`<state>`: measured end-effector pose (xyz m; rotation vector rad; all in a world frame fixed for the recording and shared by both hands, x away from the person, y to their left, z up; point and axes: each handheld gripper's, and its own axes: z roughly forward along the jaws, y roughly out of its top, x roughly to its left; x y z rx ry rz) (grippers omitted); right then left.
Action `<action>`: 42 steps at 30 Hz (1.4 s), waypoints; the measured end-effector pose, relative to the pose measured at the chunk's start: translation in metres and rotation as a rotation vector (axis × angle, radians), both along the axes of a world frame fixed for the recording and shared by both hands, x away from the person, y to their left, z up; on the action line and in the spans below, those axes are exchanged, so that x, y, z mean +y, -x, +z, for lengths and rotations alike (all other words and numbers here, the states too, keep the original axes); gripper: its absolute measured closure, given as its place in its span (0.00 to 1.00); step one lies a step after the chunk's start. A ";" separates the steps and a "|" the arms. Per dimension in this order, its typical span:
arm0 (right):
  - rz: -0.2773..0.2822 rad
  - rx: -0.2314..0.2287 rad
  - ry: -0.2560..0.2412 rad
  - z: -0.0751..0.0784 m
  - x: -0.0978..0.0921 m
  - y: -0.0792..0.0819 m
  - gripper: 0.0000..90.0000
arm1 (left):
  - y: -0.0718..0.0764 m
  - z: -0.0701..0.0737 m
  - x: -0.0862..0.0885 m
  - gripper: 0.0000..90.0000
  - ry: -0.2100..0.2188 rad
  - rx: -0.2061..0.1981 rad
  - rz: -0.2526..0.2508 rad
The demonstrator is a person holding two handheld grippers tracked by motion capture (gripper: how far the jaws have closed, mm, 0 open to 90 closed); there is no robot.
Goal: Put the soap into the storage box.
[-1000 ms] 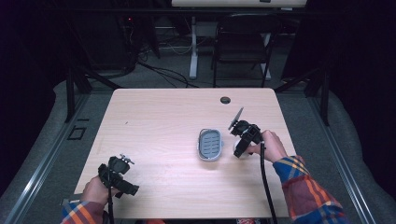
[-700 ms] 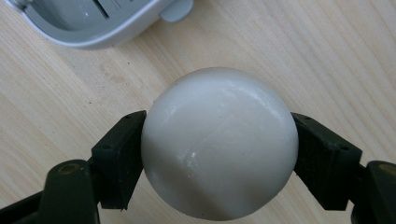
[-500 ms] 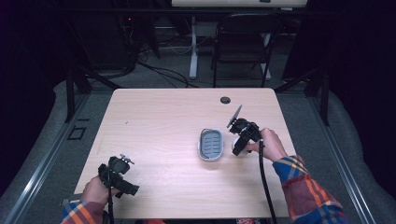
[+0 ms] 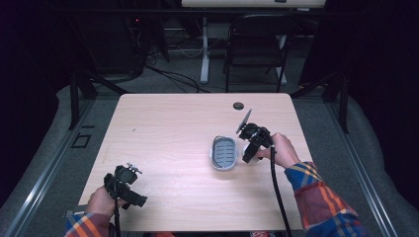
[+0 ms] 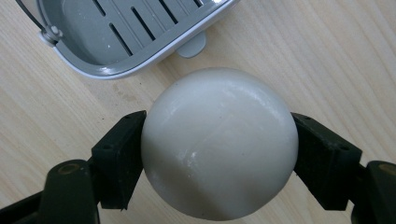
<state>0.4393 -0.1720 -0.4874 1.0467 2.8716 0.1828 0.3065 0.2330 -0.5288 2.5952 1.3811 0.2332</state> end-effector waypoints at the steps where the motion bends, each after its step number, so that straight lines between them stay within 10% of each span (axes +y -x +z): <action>1: 0.000 -0.002 -0.006 0.000 0.000 0.000 0.27 | 0.000 0.000 0.000 0.00 0.000 0.000 0.001; 42: 0.064 -0.025 -0.002 0.028 0.036 -0.014 0.27 | -0.001 0.000 0.000 0.00 -0.001 -0.003 -0.005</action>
